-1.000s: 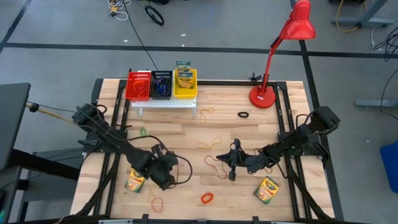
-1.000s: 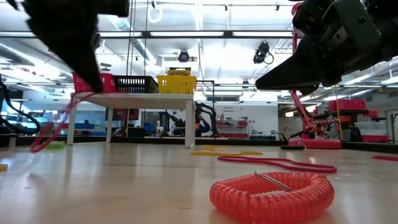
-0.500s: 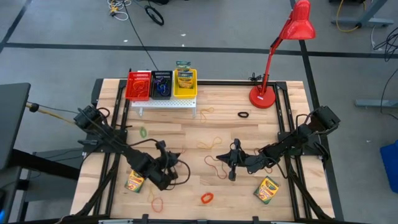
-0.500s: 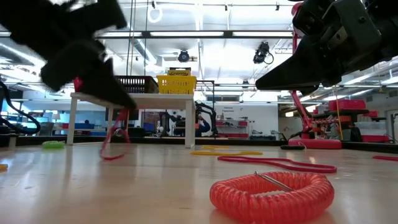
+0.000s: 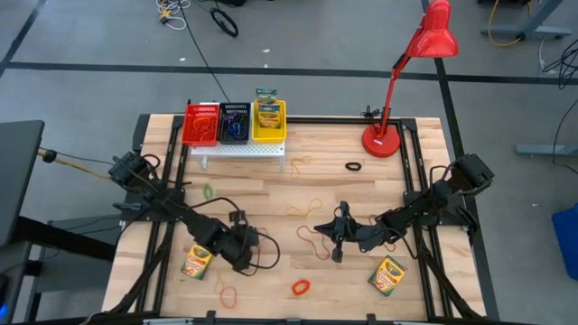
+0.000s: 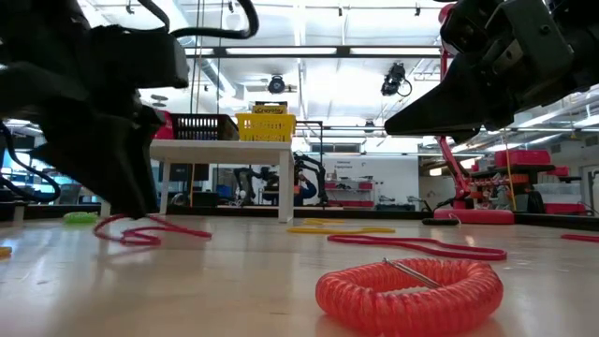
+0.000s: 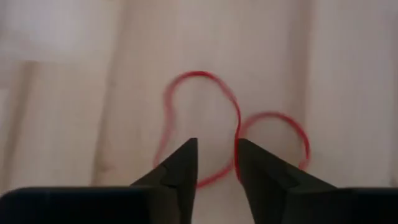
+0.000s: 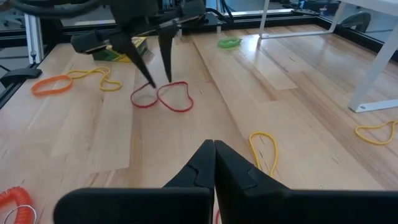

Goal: Pick & Place Office Desk Supplies
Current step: Put the red rubber band into the red bin on the shelf

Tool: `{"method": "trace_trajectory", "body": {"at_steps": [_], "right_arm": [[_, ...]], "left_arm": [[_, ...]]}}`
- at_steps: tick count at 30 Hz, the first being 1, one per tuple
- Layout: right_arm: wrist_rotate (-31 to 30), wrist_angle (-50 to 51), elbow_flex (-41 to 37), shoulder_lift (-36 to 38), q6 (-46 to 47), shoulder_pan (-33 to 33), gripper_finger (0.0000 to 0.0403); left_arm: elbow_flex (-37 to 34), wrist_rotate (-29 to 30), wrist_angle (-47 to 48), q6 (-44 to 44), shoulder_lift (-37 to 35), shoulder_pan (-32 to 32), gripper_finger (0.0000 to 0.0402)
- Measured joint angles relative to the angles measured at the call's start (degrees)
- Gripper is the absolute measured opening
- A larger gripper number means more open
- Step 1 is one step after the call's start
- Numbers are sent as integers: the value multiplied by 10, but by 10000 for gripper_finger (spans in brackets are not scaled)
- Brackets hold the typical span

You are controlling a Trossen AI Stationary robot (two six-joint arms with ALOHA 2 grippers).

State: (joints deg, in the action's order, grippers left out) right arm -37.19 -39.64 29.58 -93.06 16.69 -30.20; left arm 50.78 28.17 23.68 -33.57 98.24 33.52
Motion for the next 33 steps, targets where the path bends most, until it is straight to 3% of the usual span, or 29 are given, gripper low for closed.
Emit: {"method": "trace_trajectory", "body": {"at_steps": [11, 17, 20, 31, 33], "right_arm": [[0, 0, 0, 0, 0, 0, 5], [0, 0, 0, 0, 0, 0, 5], [0, 0, 0, 0, 0, 0, 5], [0, 0, 0, 0, 2, 0, 5], [0, 0, 0, 0, 2, 0, 5]], "left_arm": [[0, -86, 2, 60, 0, -25, 216], [1, -62, 1, 100, 4, -27, 241], [1, -65, 0, 105, 14, -34, 212], [5, -120, -4, 135, 25, -42, 27], [15, -133, 8, 139, 26, -44, 10]]}}
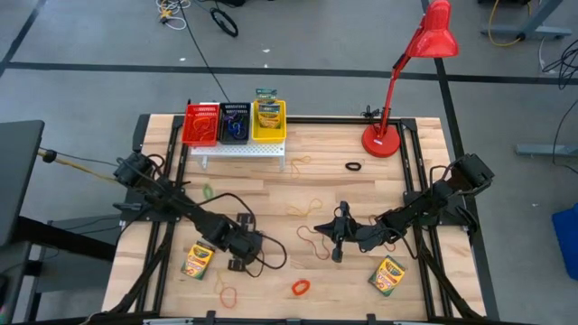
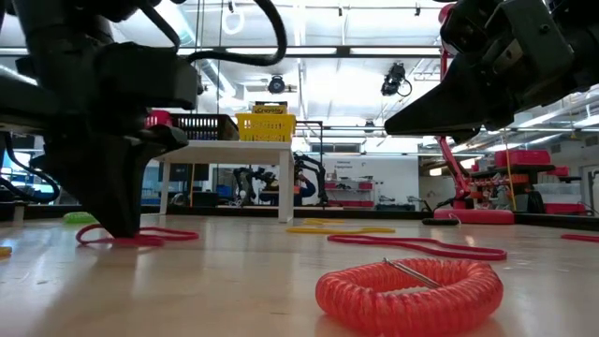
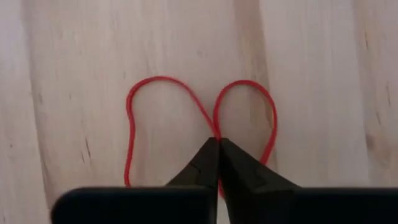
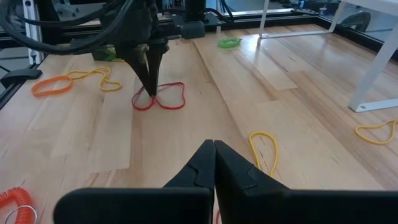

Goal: Pick & Place Office Desk Supplies
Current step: Put the red rubber band into the red bin on the shelf

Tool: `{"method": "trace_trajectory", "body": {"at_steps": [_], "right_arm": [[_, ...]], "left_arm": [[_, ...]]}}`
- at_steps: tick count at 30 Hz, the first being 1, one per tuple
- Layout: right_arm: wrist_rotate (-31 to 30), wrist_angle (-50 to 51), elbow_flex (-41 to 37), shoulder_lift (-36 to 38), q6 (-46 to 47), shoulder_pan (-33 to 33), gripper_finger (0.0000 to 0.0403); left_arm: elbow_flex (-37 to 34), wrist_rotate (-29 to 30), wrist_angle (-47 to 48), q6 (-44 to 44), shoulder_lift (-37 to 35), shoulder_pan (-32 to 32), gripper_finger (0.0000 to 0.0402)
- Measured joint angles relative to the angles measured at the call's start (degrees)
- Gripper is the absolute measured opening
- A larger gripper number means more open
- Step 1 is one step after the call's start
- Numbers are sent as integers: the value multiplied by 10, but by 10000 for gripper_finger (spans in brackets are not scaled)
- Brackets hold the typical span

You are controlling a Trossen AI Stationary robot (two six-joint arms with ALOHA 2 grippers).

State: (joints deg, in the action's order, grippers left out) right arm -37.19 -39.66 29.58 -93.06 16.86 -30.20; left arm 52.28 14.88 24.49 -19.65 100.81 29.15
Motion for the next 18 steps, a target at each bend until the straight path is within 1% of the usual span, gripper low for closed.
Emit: {"method": "trace_trajectory", "body": {"at_steps": [1, 4, 8, 11, 18], "right_arm": [[0, 0, 0, 0, 0, 0, 5], [0, 0, 0, 0, 0, 0, 5], [0, 0, 0, 0, 0, 0, 5], [0, 1, 0, 0, 0, 0, 5], [0, 9, 0, 0, -2, 0, 5]], "left_arm": [[9, 2, 16, 1, 1, 0, 8], [50, 44, 93, 1, -9, 0, 6], [102, 111, 176, -7, -60, -1, 4], [121, 156, 227, -33, -112, -3, 4], [123, 260, 370, -151, -277, -33, 4]]}}
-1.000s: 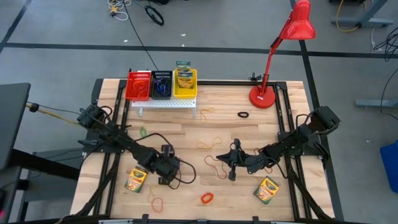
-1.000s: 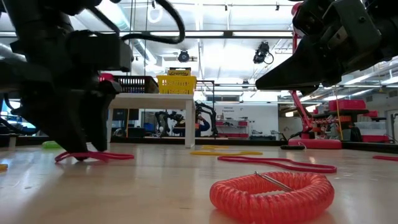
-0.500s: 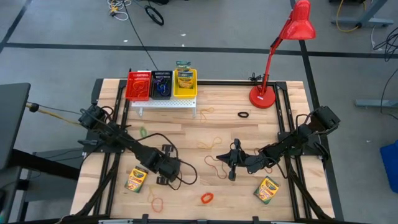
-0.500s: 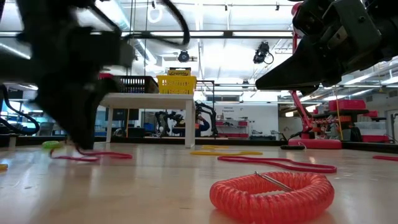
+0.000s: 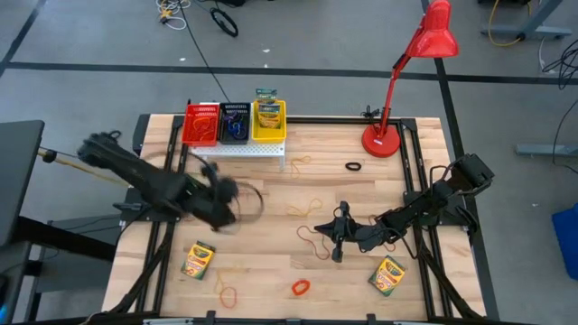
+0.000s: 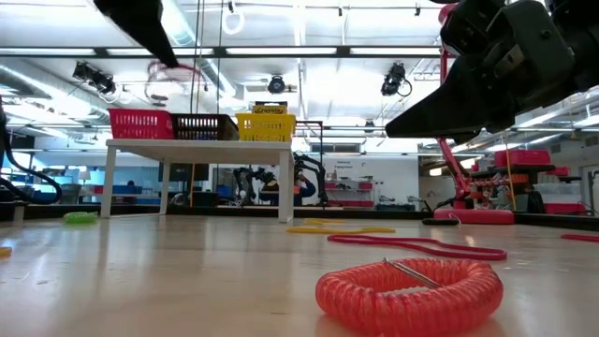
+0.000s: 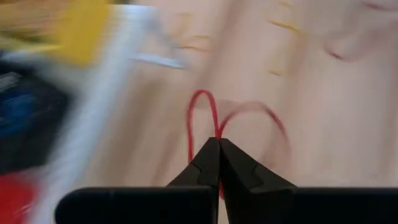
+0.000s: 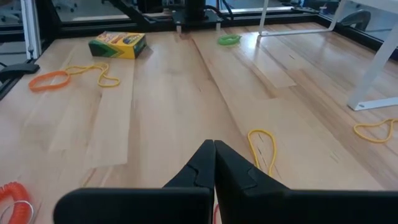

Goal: Pick & Place Office Desk Supplies
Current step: Put the red rubber band into the red bin on the shelf

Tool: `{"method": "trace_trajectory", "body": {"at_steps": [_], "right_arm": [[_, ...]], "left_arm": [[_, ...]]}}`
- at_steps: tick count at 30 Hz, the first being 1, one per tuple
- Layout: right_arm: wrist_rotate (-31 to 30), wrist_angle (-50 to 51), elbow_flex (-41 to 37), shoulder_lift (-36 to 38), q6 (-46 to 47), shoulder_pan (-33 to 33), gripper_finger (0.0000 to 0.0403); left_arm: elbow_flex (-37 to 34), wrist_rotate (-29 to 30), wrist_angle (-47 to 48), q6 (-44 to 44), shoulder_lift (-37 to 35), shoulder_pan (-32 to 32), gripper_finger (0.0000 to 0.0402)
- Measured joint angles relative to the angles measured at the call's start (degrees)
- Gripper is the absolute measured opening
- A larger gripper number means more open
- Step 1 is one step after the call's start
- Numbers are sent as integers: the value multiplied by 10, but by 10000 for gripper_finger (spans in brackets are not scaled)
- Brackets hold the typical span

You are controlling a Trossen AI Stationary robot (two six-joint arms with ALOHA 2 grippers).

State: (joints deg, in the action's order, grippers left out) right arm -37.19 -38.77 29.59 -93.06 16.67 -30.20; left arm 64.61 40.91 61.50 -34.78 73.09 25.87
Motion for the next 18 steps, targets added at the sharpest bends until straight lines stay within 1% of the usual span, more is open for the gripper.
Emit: {"method": "trace_trajectory", "body": {"at_steps": [4, 7, 9, 11, 14, 16, 18], "right_arm": [[0, 0, 0, 0, 0, 0, 5], [0, 0, 0, 0, 0, 0, 5], [0, 0, 0, 0, 0, 0, 5], [0, 0, 0, 0, 0, 0, 5], [0, 0, 0, 0, 0, 0, 5], [0, 0, 0, 0, 0, 0, 5], [0, 0, 0, 0, 0, 0, 5]], "left_arm": [[0, 46, 75, -51, -89, -42, 4], [0, 68, 112, -58, -144, -92, 4], [0, 76, 136, -53, -170, -135, 4], [0, 81, 150, -33, -189, -189, 4], [0, 76, 148, 17, -210, -277, 4], [0, 64, 140, 65, -219, -338, 4], [0, 38, 122, 120, -221, -398, 3]]}}
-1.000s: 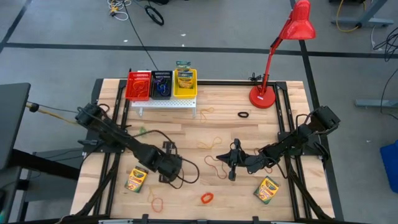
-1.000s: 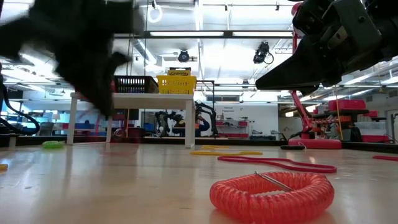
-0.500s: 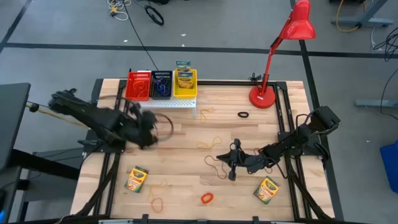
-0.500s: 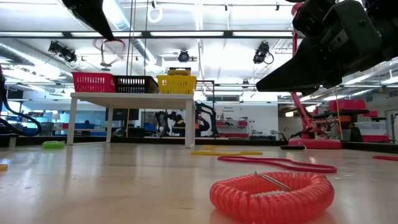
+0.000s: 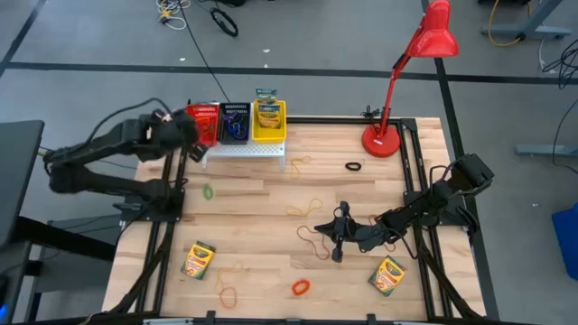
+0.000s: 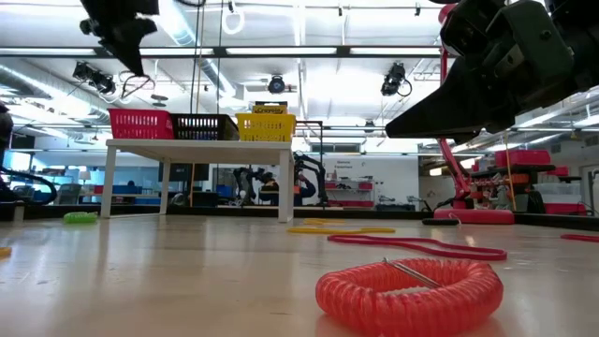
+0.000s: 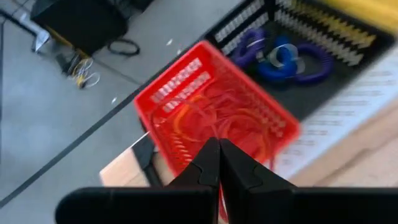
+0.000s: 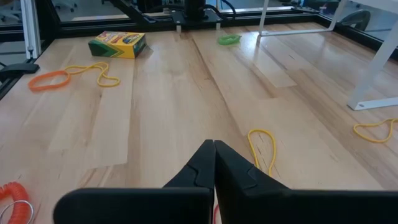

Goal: Pick & Place Office Desk Supplies
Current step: Put the red rubber band into the red bin on the shelf

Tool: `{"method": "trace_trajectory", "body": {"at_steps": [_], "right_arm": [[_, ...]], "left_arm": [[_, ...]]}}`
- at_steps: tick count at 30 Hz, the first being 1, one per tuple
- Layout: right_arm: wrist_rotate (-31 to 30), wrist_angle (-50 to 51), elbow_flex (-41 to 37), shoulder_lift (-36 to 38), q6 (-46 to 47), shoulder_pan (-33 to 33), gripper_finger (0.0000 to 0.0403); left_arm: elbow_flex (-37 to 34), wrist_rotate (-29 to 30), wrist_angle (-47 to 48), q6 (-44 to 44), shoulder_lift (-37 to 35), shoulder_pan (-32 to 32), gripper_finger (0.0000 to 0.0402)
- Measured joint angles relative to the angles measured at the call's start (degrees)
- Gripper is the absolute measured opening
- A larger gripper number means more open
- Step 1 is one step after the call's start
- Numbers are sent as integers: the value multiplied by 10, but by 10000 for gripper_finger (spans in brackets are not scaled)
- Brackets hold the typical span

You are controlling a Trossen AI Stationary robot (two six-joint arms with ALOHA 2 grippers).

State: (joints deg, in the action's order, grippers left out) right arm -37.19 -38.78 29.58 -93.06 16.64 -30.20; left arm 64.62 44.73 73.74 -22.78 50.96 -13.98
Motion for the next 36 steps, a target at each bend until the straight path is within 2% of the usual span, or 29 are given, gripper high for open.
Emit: {"method": "trace_trajectory", "body": {"at_steps": [8, 14, 18, 23, 32, 36], "right_arm": [[0, 0, 0, 0, 0, 0, 5], [0, 0, 0, 0, 0, 0, 5], [0, 0, 0, 0, 0, 0, 5], [0, 0, 0, 0, 0, 0, 5], [0, 0, 0, 0, 0, 0, 5], [0, 0, 0, 0, 0, 0, 5]], "left_arm": [[0, -185, -110, 181, 14, -225, 3], [0, -261, -122, 233, 52, -325, 20], [0, -272, -122, 245, 78, -350, 27], [0, -273, -119, 252, 88, -351, 51], [0, -275, -113, 250, 68, -351, 169], [0, -308, -104, 249, 50, -351, 206]]}}
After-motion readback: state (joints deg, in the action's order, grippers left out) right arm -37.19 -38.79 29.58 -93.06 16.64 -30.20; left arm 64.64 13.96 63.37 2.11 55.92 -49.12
